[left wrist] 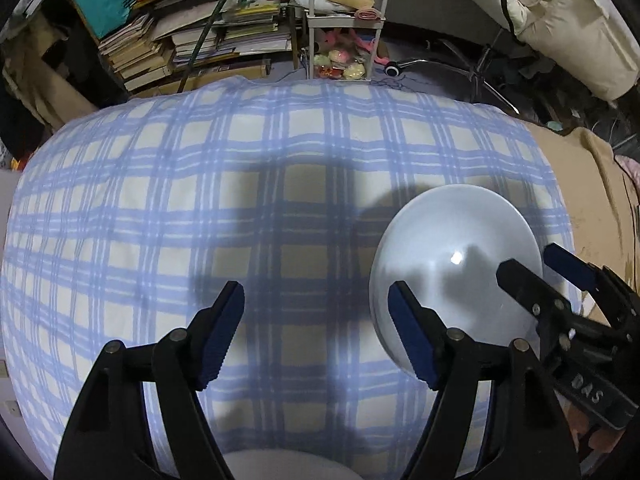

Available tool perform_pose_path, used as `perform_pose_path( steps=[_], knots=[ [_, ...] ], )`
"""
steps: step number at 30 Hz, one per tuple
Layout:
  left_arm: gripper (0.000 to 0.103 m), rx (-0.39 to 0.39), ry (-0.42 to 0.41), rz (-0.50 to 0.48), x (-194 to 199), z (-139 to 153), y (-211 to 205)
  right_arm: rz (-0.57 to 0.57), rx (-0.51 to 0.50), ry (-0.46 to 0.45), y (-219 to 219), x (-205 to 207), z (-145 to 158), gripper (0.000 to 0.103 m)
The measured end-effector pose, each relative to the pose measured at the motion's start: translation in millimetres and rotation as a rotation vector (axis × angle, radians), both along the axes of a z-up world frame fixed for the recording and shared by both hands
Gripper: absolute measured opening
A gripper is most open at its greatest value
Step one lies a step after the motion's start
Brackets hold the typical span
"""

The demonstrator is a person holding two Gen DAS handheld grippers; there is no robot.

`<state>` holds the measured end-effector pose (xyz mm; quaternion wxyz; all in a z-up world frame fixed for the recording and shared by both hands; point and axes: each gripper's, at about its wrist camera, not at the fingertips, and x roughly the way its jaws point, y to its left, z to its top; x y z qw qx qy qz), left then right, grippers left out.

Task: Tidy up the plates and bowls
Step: 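Move both tools to another white bowl and close on its rim, then lift the plain white bowl with both tools and carry it toward the nested bowls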

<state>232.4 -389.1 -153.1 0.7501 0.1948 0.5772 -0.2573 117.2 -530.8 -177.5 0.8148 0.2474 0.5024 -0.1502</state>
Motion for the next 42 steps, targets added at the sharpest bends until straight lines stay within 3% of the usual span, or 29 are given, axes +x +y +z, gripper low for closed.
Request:
perform_pose_path(
  steps=[3,8,11,13,14,19,22,33,42],
  knots=[
    [0.067,0.016,0.033,-0.003,2,-7,-5,0.010,0.009,0.027,0,6,-5,0.051],
    [0.055,-0.012,0.061,-0.004,3,-13,-5,0.023,0.036,0.038,3,11,-11,0.035],
    [0.035,-0.026,0.086,-0.041,-2,-13,-9,0.039,0.064,0.044,8,15,-13,0.025],
    [0.016,-0.024,0.088,-0.088,-8,-12,-16,0.041,0.076,0.067,11,18,-14,0.017],
    [0.012,-0.021,0.087,-0.098,-12,-11,-18,0.043,0.096,0.085,13,19,-15,0.014],
    [0.012,-0.026,0.053,-0.089,-23,3,-17,0.038,0.068,0.114,18,15,-8,0.012],
    [0.012,-0.044,0.058,-0.094,-24,18,-9,0.043,0.101,0.090,21,6,2,0.012],
    [0.012,-0.083,-0.053,-0.076,-47,85,47,0.100,0.089,0.011,67,-8,59,0.012],
    [0.012,-0.077,-0.090,-0.052,-79,98,95,0.165,0.063,-0.025,112,-31,82,0.012]
  ],
)
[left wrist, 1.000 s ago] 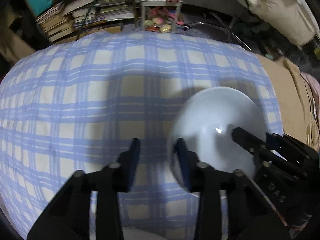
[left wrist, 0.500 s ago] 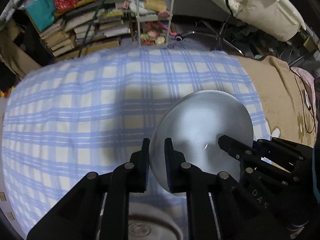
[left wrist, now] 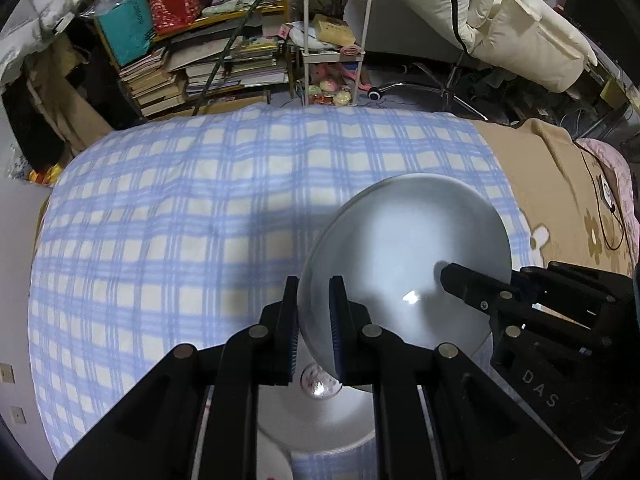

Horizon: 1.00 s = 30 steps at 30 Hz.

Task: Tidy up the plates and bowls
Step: 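Lift the plain white bowl with both tools and carry it toward the nested bowls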

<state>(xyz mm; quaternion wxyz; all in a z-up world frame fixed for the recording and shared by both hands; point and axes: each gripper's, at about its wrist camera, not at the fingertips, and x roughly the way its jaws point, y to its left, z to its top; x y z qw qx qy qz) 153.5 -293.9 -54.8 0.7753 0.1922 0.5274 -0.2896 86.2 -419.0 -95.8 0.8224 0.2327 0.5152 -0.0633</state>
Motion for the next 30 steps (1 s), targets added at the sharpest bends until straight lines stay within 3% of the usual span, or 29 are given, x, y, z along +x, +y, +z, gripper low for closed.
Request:
perform_pose_path(
  steps=[8,17,30],
  knots=[
    [0.013,0.007,-0.005,0.054,-19,-1,31,0.025,0.039,-0.014,27,-17,-5,0.012],
    [0.014,0.039,0.029,0.118,-28,-20,58,0.037,0.096,0.001,56,-26,-39,0.012],
    [0.014,0.037,0.102,0.165,-28,-47,80,0.073,0.010,0.016,73,-19,-43,0.012]
  ],
)
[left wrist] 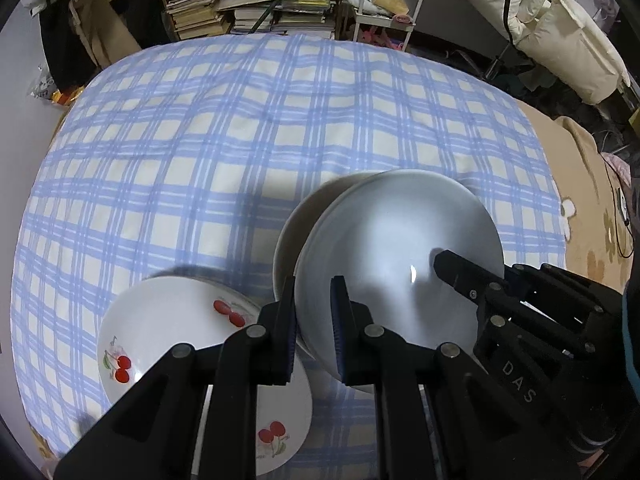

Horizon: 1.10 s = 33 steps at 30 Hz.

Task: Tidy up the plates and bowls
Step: 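Lift the plain white bowl with both tools and carry it toward the nested bowls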

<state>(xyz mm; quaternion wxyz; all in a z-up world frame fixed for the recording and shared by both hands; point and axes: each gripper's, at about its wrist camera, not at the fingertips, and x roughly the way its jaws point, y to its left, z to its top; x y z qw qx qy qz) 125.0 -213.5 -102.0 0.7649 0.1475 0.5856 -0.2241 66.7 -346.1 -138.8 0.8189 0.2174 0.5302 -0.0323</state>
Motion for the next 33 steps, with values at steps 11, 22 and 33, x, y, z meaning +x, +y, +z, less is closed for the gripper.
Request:
perform_pose_path(
  steps=[11,22,33],
  knots=[
    [0.014,0.040,0.010,-0.006,2,-14,2,0.031,-0.013,0.038,7,3,-9,0.011],
    [0.014,0.023,0.025,-0.005,7,-18,7,0.032,-0.093,-0.011,12,4,2,0.011],
    [0.015,0.039,-0.005,-0.019,4,-8,6,-0.010,-0.111,-0.083,1,1,14,0.014]
  ],
)
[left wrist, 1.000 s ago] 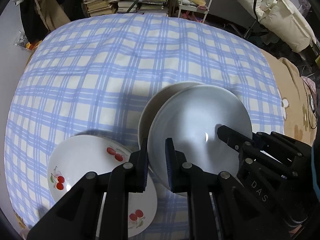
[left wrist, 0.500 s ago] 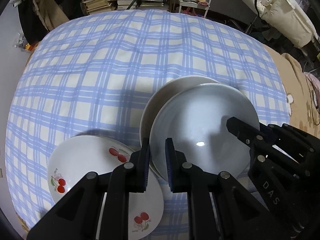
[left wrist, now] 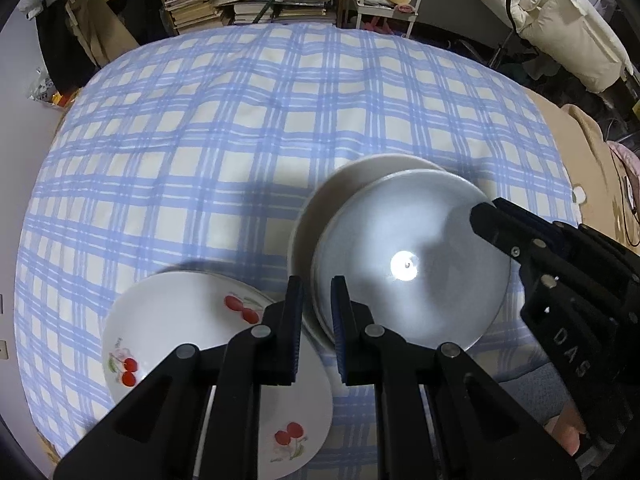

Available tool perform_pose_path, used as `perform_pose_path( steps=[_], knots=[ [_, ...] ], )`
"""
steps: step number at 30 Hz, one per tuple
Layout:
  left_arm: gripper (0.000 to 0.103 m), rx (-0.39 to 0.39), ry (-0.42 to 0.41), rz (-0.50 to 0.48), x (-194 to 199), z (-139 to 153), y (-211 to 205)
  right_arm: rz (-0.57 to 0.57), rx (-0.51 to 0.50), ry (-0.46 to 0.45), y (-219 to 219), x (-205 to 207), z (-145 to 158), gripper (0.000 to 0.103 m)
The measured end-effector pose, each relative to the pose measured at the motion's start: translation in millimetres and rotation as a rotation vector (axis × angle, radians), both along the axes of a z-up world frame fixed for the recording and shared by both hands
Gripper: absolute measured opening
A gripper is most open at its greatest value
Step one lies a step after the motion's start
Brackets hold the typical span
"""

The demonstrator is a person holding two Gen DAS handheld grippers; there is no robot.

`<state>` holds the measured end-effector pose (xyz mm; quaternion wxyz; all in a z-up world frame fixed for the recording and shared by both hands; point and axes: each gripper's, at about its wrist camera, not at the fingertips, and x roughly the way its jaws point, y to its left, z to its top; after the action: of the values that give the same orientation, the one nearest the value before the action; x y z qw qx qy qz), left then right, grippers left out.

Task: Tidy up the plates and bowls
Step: 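Lift the plain white bowl with both tools and carry it toward the nested bowls, then lower the plain white bowl into the nested bowls and open both tools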

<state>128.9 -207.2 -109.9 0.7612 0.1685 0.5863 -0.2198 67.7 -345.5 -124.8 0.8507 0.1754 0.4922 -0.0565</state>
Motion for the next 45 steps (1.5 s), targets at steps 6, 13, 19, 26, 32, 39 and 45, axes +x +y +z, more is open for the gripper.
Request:
perform_pose_path(
  steps=[6,13,19,26,32,39,45],
  knots=[
    [0.018,-0.025,-0.016,0.028,13,14,12,-0.033,0.037,-0.011,-8,-3,2,0.021],
    [0.023,-0.028,0.007,0.068,38,11,32,-0.109,0.078,-0.058,-25,-12,9,0.033],
    [0.027,-0.036,0.035,0.082,46,3,36,-0.247,0.189,0.008,-58,-24,-8,0.057],
    [0.039,-0.036,0.040,0.064,45,-4,30,-0.340,0.328,0.090,-79,-36,-34,0.090],
    [0.040,-0.006,0.039,0.078,45,-11,31,-0.316,0.338,0.164,-73,-33,-48,0.097],
    [0.042,-0.018,0.068,0.097,49,-15,33,-0.279,0.298,0.195,-66,-25,-50,0.097],
    [0.042,-0.026,0.085,0.098,51,-19,30,-0.283,0.292,0.217,-68,-24,-54,0.097]
  ],
)
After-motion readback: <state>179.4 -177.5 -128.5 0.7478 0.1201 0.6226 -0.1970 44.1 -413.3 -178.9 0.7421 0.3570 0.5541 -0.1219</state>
